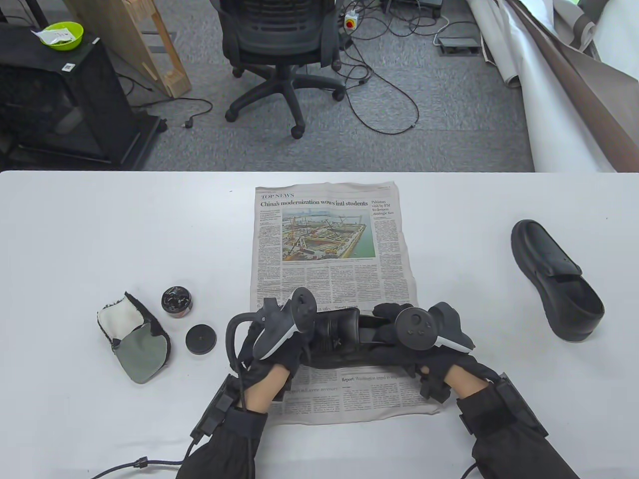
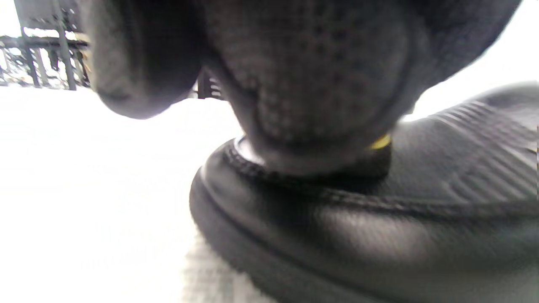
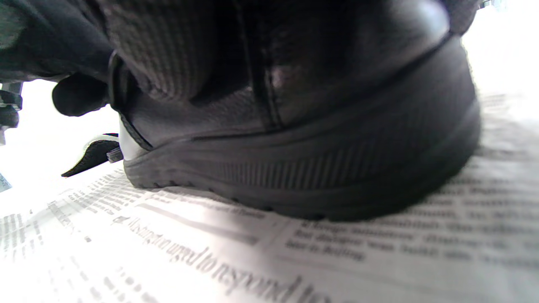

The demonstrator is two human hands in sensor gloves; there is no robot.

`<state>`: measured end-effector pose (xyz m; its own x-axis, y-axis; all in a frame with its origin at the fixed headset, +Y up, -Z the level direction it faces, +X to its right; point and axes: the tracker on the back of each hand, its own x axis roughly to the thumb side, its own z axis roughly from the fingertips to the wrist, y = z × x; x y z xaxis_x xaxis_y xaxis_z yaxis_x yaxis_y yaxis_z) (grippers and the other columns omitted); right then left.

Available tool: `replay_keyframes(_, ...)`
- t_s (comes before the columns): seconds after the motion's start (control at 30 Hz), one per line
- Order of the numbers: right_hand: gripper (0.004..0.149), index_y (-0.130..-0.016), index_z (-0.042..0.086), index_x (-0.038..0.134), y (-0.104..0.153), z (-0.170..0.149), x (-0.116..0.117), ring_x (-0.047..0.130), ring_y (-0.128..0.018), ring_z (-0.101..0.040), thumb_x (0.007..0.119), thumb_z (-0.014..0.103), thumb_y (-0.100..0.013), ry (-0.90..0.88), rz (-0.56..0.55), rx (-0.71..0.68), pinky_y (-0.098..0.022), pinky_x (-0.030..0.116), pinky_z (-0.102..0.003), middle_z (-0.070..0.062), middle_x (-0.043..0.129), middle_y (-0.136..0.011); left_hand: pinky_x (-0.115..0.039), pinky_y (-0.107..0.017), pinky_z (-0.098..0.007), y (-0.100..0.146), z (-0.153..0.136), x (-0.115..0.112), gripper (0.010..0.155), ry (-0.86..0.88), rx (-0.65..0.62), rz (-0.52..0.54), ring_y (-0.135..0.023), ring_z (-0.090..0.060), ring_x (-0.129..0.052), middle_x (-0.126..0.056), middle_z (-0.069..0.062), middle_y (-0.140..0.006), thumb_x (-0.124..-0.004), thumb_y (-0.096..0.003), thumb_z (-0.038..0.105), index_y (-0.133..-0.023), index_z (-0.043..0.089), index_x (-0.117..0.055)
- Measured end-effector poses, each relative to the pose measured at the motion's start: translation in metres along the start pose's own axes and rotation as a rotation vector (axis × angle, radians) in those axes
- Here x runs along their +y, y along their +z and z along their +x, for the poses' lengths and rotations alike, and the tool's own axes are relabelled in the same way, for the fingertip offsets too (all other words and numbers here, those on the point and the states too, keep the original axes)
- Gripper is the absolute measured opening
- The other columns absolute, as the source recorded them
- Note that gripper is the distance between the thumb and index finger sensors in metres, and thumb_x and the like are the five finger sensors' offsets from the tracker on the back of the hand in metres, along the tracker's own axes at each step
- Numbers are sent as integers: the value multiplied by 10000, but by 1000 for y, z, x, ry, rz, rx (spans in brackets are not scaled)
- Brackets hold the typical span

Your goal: Dip and apply built-in sponge shoe polish on shoes

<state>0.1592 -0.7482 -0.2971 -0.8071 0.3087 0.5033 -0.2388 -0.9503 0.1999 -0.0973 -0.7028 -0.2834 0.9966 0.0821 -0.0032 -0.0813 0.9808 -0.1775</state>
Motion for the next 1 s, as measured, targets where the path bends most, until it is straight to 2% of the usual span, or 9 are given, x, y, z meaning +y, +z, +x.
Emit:
replay_keyframes(0.13,399,-674,335,903,0,0,0,709,-887,-340,820,552,-349,-3,-1,2,-680,652,-555,7,508,-1027,-972,-320,-309,3,2,-3,487,131,-120,-145,-182,47,-1120,-1094,-25,-578,-958,-389,500,-779,219,-885)
replay_keyframes(0.17,397,-671,337,905,0,0,0,708,-887,-340,821,553,-348,-6,0,2,-680,651,-555,8,508,-1027,-972,-321,-311,4,5,-5,486,167,-132,-154,-188,43,-1123,-1094,-27,-590,-960,-388,496,-781,221,-886)
replay_keyframes(0.4,398,-667,337,912,0,-1,0,706,-889,-341,832,556,-344,-17,2,-3,-683,650,-553,18,510,-1027,-972,-313,-306,4,32,-4,487,179,-147,14,-159,54,-1104,-1091,-23,-584,-946,-387,501,-779,220,-880)
replay_keyframes(0.67,400,-666,338,913,0,-2,-1,704,-890,-338,831,560,-343,-23,7,-7,-685,647,-551,30,508,-1028,-956,-320,-312,-6,39,-3,482,137,-65,211,-119,48,-1050,-1072,-9,-564,-914,-403,515,-788,229,-866)
replay_keyframes(0.77,401,-664,335,913,0,-3,0,705,-887,-337,830,559,-341,-24,2,-5,-684,648,-550,29,508,-1026,-949,-327,-316,-16,38,-6,481,76,-61,214,-124,37,-1040,-1059,4,-572,-880,-417,535,-798,242,-857)
replay_keyframes(0.93,403,-668,325,907,0,-1,0,711,-883,-336,824,552,-345,-10,-11,6,-680,652,-550,12,512,-1023,-950,-320,-326,-19,30,-5,480,-10,13,216,-116,31,-1037,-1061,-20,-546,-913,-409,515,-786,220,-875)
replay_keyframes(1.0,403,-666,324,907,1,-1,0,712,-881,-338,824,553,-345,-7,-15,7,-678,653,-551,7,513,-1023,-950,-314,-324,-20,22,-8,481,-25,33,170,-116,33,-1034,-1056,-24,-517,-912,-409,517,-775,207,-877)
